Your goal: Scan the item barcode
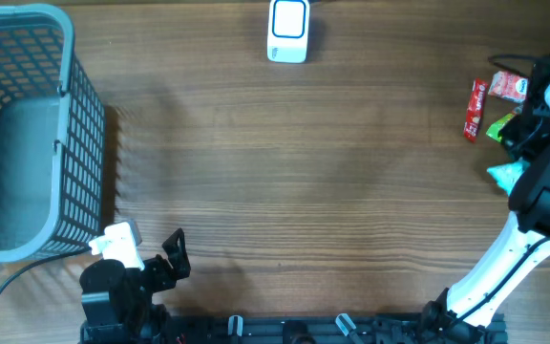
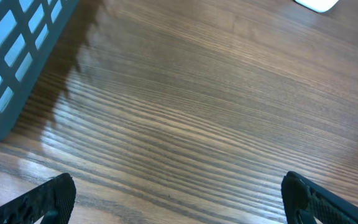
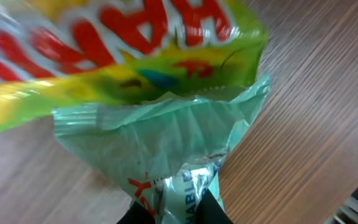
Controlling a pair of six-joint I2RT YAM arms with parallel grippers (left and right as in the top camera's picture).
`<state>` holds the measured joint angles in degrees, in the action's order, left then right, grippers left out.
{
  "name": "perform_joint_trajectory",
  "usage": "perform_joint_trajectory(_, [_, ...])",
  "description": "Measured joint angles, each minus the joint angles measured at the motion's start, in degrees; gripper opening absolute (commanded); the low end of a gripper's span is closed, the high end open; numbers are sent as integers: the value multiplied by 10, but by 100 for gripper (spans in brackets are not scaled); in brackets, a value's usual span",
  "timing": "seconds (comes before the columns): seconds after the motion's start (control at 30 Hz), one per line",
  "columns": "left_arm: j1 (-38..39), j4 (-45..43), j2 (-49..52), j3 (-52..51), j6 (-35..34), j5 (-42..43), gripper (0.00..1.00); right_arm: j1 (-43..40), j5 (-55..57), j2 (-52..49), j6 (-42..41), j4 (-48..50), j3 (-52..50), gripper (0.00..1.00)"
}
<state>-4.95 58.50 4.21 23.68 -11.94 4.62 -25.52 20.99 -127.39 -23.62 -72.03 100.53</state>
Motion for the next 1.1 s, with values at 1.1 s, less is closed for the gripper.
perform_joint_trajectory(1.1, [0,0,0,0,0,0,100,194,-148,661,75,-11,76,100])
